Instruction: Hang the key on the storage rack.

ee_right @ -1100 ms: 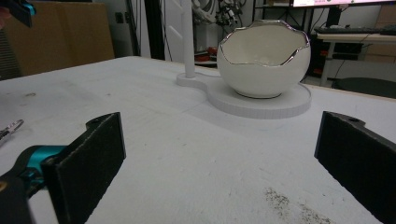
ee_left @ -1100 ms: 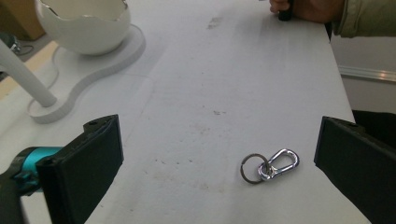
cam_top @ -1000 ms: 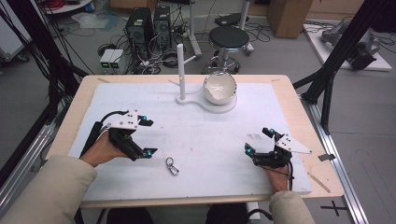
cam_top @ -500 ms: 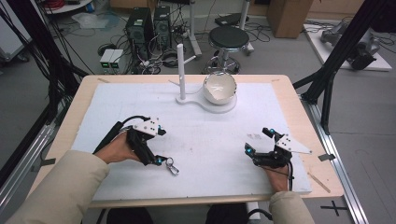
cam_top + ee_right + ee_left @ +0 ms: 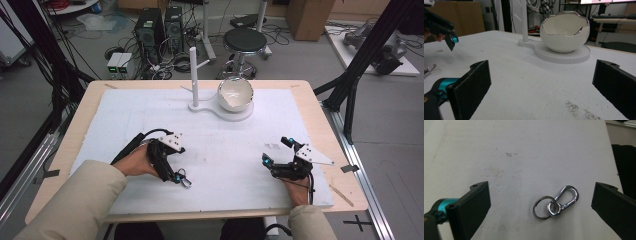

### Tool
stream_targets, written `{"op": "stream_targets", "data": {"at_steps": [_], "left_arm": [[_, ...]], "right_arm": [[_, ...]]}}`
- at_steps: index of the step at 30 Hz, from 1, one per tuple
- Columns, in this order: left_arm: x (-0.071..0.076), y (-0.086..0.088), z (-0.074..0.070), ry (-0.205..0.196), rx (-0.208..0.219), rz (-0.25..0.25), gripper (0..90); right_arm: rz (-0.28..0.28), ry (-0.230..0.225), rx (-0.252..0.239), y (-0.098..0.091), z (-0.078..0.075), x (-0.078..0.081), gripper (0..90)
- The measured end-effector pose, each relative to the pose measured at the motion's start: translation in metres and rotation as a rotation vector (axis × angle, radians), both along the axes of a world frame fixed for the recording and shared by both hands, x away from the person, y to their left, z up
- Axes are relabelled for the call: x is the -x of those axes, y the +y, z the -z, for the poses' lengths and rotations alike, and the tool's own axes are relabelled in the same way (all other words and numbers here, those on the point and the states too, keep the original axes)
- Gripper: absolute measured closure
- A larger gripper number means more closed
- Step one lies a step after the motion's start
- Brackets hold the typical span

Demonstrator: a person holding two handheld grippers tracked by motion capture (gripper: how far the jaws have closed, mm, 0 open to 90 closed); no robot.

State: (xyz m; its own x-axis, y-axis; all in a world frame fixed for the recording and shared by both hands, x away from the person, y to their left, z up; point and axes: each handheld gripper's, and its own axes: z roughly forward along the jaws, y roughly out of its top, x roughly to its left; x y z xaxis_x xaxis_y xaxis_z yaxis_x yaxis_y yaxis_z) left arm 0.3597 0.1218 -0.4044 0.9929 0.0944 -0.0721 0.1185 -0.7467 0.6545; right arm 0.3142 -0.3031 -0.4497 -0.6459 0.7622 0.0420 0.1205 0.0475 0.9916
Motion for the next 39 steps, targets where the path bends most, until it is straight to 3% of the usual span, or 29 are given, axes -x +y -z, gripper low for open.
{"op": "stream_targets", "data": {"at_steps": [3,11,16,21,30,39], "left_arm": [[0.0003,-0.0006,0.0011,0.027,-0.015,0.015,8.4],[0.0013,-0.0041,0.0057,0.033,-0.067,0.010,13.6],[0.0016,-0.0051,0.0067,0.042,-0.074,0.009,18.7],[0.0015,-0.0047,0.0065,0.076,-0.081,0.014,28.2],[0.0010,-0.0053,0.0087,0.100,-0.103,0.003,33.1],[0.0020,-0.0048,0.0076,0.121,-0.102,0.002,44.7]], "right_arm": [[-0.001,0.001,0.000,-0.0002,0.0000,0.0001,0.8],[0.001,-0.012,0.003,-0.0006,0.0001,-0.0005,0.8],[0.000,-0.010,0.000,-0.0006,0.0001,-0.0004,0.8],[0.000,-0.010,-0.002,-0.0007,0.0002,-0.0006,0.8],[0.003,-0.006,-0.003,-0.0006,0.0002,-0.0003,0.8],[0.001,-0.009,0.000,-0.0007,0.0002,-0.0005,0.8]]}}
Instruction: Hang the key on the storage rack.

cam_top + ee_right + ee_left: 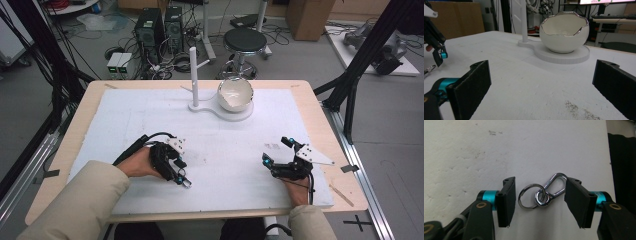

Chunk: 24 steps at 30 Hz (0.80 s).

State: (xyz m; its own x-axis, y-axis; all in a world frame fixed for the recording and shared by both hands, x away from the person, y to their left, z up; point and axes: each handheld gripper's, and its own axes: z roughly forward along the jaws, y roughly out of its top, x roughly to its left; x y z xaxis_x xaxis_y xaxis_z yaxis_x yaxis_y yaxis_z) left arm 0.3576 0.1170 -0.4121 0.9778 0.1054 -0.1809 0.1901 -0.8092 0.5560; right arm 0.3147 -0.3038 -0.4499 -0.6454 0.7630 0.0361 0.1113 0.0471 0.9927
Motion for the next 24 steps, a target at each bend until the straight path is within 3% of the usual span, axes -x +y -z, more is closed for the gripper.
{"op": "stream_targets", "data": {"at_steps": [11,24], "left_arm": [[0.0027,0.0052,-0.0063,-0.034,-0.011,-0.002,60.0],[0.0062,0.0096,-0.0094,-0.071,-0.036,0.004,70.2]], "right_arm": [[0.003,0.004,-0.001,0.0000,0.0000,0.0003,0.8],[0.005,0.002,-0.003,0.0001,0.0001,0.0006,0.8]]}}
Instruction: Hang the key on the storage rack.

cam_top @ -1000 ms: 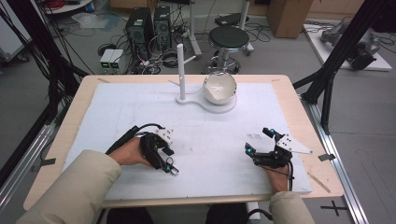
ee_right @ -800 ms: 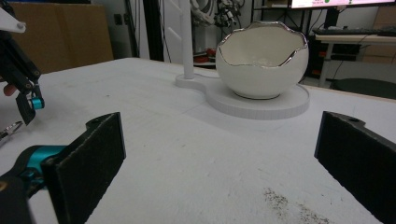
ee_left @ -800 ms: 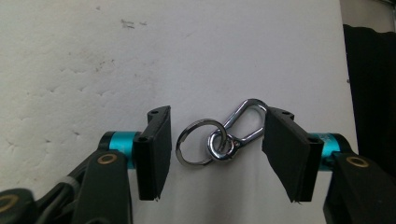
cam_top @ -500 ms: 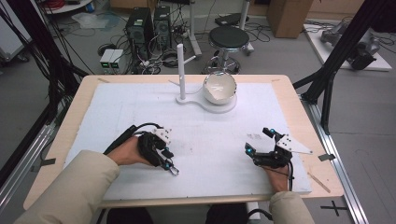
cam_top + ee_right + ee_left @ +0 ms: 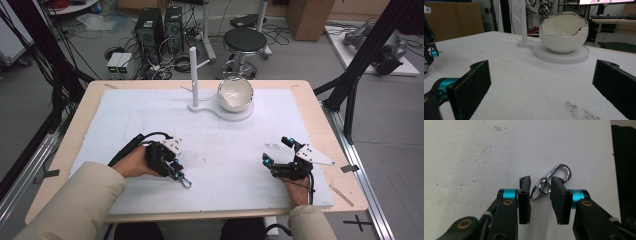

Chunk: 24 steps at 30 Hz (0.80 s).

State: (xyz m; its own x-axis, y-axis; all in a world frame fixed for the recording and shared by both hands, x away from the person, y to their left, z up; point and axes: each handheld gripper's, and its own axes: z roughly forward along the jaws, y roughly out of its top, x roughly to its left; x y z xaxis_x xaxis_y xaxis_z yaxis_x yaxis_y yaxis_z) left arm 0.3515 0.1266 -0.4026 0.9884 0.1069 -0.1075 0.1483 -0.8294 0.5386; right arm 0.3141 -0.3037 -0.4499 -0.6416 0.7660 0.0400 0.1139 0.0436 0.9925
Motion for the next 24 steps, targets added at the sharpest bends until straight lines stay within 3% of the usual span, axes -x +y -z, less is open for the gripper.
{"op": "stream_targets", "data": {"at_steps": [12,24], "left_arm": [[0.0019,0.0027,0.0004,-0.031,-0.018,0.007,76.8],[0.0035,0.0029,0.0007,-0.027,-0.023,0.023,86.6]], "right_arm": [[0.003,0.002,-0.002,0.0001,-0.0001,0.0002,0.8],[0.002,0.002,-0.003,0.0000,0.0000,0.0002,0.8]]}}
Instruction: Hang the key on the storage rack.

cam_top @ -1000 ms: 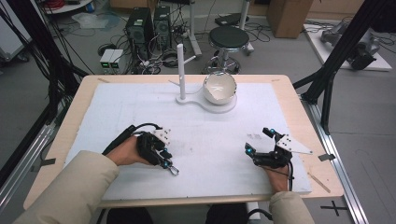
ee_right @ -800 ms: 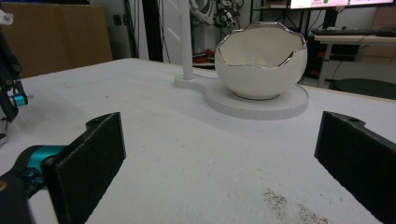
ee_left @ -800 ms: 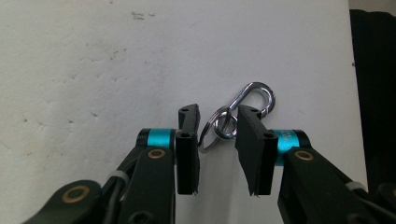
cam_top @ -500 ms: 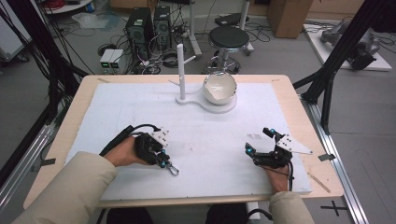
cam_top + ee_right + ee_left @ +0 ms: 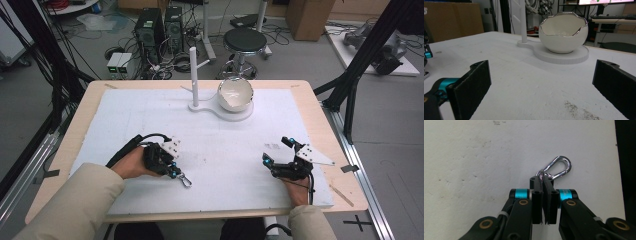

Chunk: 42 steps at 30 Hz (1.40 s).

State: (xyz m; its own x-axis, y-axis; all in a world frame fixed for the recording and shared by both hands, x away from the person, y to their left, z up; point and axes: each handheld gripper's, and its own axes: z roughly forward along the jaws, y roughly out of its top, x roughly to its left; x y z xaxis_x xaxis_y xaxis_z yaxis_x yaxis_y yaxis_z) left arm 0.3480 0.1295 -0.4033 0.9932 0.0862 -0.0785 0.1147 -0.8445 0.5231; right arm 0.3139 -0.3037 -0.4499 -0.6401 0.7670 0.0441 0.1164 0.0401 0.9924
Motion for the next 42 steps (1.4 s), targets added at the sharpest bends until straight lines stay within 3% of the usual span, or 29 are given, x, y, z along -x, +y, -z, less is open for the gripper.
{"op": "stream_targets", "data": {"at_steps": [7,10,15,18,20,26,32,36,42], "left_arm": [[0.000,0.002,-0.002,-0.007,0.008,-0.016,87.6],[-0.002,0.005,-0.004,-0.030,0.009,-0.042,88.1],[-0.006,0.013,-0.012,-0.044,0.060,-0.102,88.2],[-0.009,0.021,-0.022,-0.043,0.106,-0.179,88.2],[-0.011,0.024,-0.025,-0.046,0.124,-0.189,88.2],[-0.016,0.037,-0.040,-0.043,0.229,-0.271,88.3],[-0.019,0.039,-0.055,-0.049,0.259,-0.305,88.3],[-0.023,0.034,-0.074,-0.078,0.293,-0.321,88.3],[-0.034,0.029,-0.097,-0.087,0.332,-0.337,88.3]], "right_arm": [[0.001,0.000,0.000,0.000,0.000,0.000,0.8],[0.001,-0.002,0.002,0.000,0.000,0.000,0.8],[0.002,-0.001,0.001,0.000,0.000,0.000,0.8],[0.001,0.000,-0.001,0.000,0.000,0.000,0.8],[0.002,0.003,-0.001,0.000,0.000,0.000,0.8],[-0.001,-0.005,-0.002,-0.001,0.000,-0.001,0.8],[-0.002,-0.006,-0.001,-0.001,0.000,-0.001,0.8],[0.001,-0.002,0.002,0.000,0.000,0.000,0.8],[0.000,-0.001,0.002,0.000,0.000,0.000,0.8]]}}
